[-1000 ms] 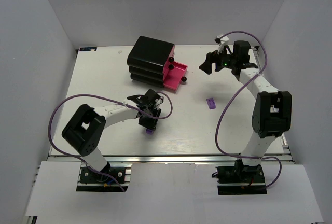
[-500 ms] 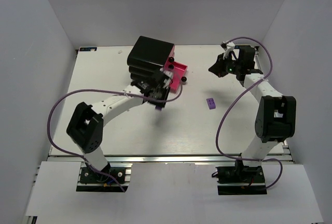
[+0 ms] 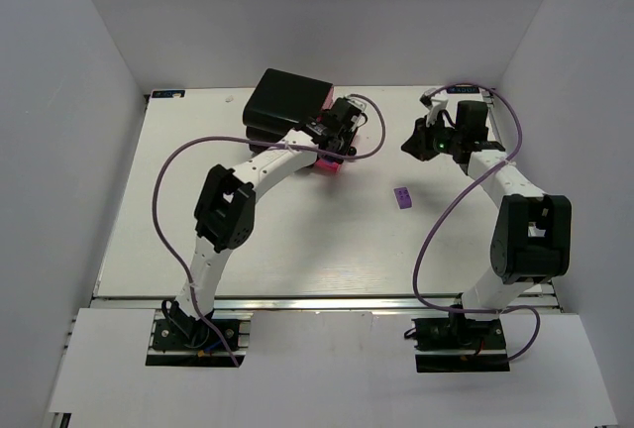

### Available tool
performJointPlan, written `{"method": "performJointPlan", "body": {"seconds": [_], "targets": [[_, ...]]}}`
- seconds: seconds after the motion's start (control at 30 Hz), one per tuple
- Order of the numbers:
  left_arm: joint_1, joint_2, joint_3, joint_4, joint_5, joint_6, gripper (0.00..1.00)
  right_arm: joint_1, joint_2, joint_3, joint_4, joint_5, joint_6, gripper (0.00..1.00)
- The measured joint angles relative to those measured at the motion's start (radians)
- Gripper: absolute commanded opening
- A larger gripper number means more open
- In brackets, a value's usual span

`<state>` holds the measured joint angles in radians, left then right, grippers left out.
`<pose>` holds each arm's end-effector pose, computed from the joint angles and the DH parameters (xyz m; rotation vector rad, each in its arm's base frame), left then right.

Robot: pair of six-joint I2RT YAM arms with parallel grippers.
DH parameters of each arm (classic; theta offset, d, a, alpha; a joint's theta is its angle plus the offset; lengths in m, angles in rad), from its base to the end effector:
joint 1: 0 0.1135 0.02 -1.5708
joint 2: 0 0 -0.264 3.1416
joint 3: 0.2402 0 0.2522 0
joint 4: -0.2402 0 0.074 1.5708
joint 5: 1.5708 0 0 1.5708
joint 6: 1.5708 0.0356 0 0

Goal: Sort the legos into containers by color

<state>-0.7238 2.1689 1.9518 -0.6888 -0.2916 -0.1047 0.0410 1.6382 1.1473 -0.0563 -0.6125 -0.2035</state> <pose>0.3720 -0.3152 0.2524 0.6207 2.3438 -0.0110 0.3690 0.0356 0.2607 -0.6030 1.9632 0.5451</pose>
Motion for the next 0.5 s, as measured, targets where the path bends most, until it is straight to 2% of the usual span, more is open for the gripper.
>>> {"method": "performJointPlan", "body": {"seconds": [0.27, 0.33, 0.37, 0.43, 0.47, 0.5], "targets": [[0.002, 0.129, 0.111, 0.040, -0.124, 0.019, 0.14, 0.000, 0.000, 0.000, -0.073, 0.000, -0.042, 0.20], [0.002, 0.134, 0.114, 0.048, -0.138, 0.017, 0.26, 0.000, -0.002, -0.001, -0.080, 0.000, -0.050, 0.25], [0.002, 0.134, 0.114, 0.048, -0.143, 0.015, 0.36, 0.000, -0.003, -0.001, -0.083, -0.001, -0.056, 0.37], [0.003, 0.134, 0.114, 0.053, -0.146, 0.010, 0.59, 0.000, -0.003, -0.001, -0.099, -0.012, -0.074, 0.48], [0.004, 0.134, 0.114, 0.056, -0.147, 0.009, 0.65, 0.000, -0.003, -0.001, -0.113, -0.019, -0.091, 0.57], [0.005, 0.134, 0.114, 0.058, -0.146, 0.004, 0.68, 0.000, -0.003, -0.001, -0.129, -0.023, -0.104, 0.59]]}}
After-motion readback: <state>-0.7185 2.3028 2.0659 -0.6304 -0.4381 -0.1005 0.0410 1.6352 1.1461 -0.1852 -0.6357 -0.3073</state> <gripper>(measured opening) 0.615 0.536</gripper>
